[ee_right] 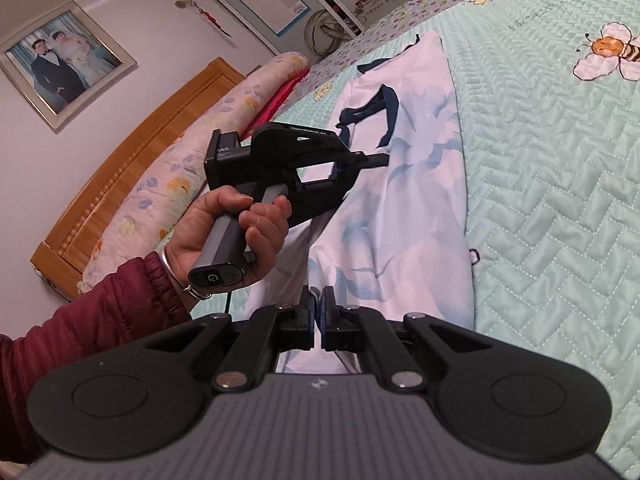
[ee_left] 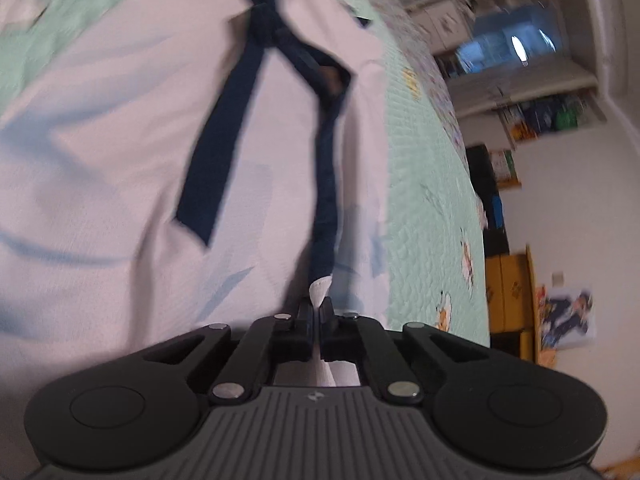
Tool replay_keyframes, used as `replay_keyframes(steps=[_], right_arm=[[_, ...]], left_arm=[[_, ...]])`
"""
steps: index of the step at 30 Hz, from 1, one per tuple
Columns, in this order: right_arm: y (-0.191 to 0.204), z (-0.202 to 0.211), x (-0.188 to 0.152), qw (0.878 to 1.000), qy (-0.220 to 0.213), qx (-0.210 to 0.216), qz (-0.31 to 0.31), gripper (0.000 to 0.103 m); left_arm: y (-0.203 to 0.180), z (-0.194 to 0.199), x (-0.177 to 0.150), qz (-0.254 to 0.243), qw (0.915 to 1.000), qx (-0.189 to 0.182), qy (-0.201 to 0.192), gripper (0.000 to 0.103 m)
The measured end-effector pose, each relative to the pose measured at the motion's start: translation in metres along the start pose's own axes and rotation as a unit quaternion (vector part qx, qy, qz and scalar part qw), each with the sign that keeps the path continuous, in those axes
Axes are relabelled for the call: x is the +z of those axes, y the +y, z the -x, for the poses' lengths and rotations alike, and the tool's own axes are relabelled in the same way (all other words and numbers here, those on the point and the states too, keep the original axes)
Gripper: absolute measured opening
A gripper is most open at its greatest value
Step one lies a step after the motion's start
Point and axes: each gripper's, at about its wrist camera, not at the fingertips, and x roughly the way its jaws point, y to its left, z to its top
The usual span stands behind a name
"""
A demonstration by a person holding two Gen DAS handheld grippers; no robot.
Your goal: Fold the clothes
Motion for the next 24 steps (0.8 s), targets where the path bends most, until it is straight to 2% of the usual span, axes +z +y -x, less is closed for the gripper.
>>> replay_keyframes(steps=[2,6,9,13,16,18,20,22,24], right_arm=[[0.009,-0.001,0.001,1.0,0.001,-0.001,0.021,0.001],[0.034,-0.023,-0.007,0.994,0.028,-0.034,0.101,0.001],[0.051,-0.046,-0.023,0.977,0.061,-0.08,0.186,0.001],[0.065,-0.064,-0.05,0.949,0.087,-0.116,0.278,0.001],[0.072,-0.064,-0.059,0.939,0.081,-0.127,0.309,0.005],[0.075,-0.064,-0.063,0.935,0.078,-0.129,0.32,0.007],[0.078,-0.062,-0.067,0.933,0.076,-0.126,0.329,0.02],[0.082,-0.054,-0.069,0.943,0.073,-0.095,0.311,0.025],[0.082,-0.045,-0.071,0.951,0.07,-0.081,0.29,0.025]], left_arm=[[-0.014,0.007,0.006,-0.043,0.9991,0.001,-0.003,0.001],[-0.017,0.007,0.01,-0.089,0.995,0.045,0.007,0.001],[-0.006,0.003,0.007,-0.105,0.9912,0.079,0.015,0.001],[0.009,0.005,0.003,-0.095,0.9934,0.065,0.007,0.001],[0.01,0.006,0.002,-0.101,0.9927,0.065,0.007,0.001],[0.01,0.005,0.003,-0.1,0.9928,0.065,0.008,0.001],[0.011,0.005,0.003,-0.101,0.9928,0.064,0.008,0.002],[0.011,0.005,0.003,-0.102,0.9926,0.065,0.009,0.002],[0.01,0.004,0.002,-0.103,0.9924,0.066,0.009,0.002]])
